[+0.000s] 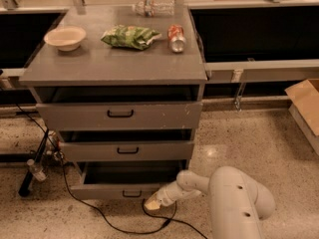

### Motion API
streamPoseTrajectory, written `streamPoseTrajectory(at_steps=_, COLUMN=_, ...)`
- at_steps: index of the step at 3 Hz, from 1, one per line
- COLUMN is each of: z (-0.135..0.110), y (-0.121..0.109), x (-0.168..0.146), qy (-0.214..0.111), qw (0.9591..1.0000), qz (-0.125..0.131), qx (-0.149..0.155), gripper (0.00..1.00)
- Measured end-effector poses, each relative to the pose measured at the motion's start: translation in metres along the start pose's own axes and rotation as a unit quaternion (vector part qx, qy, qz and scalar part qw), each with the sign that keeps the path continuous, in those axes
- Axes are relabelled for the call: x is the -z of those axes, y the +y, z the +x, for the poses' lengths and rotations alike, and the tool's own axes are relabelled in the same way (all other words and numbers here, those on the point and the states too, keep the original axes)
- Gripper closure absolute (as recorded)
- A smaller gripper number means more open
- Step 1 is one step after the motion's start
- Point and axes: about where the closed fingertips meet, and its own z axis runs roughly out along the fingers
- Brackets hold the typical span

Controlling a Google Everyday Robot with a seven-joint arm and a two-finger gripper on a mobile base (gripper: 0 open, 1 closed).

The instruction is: Close bottom drawer

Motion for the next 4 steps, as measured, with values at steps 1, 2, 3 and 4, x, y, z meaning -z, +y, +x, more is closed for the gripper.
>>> streamPoseTrajectory(at_steps=1, z=-0.019, y=-0.016, x=0.004, qy=-0.002, qw=0.9999, qz=0.007, qx=0.01, gripper=1.0)
streamPoseTrajectory(at_steps=2, z=-0.019, y=-0.016, x=0.004, qy=-0.002, qw=0.9999, qz=0.007, qx=0.01, gripper=1.0)
streamPoseTrajectory(at_steps=3, z=-0.064, y=-0.043, x=0.018, qy=-0.002, qw=0.999, qz=0.02, qx=0.041, gripper=1.0)
streamPoseTrajectory(at_steps=4, z=-0.064, y=-0.042, x=0.018, qy=-0.001, qw=0.999, qz=0.02, qx=0.041, gripper=1.0)
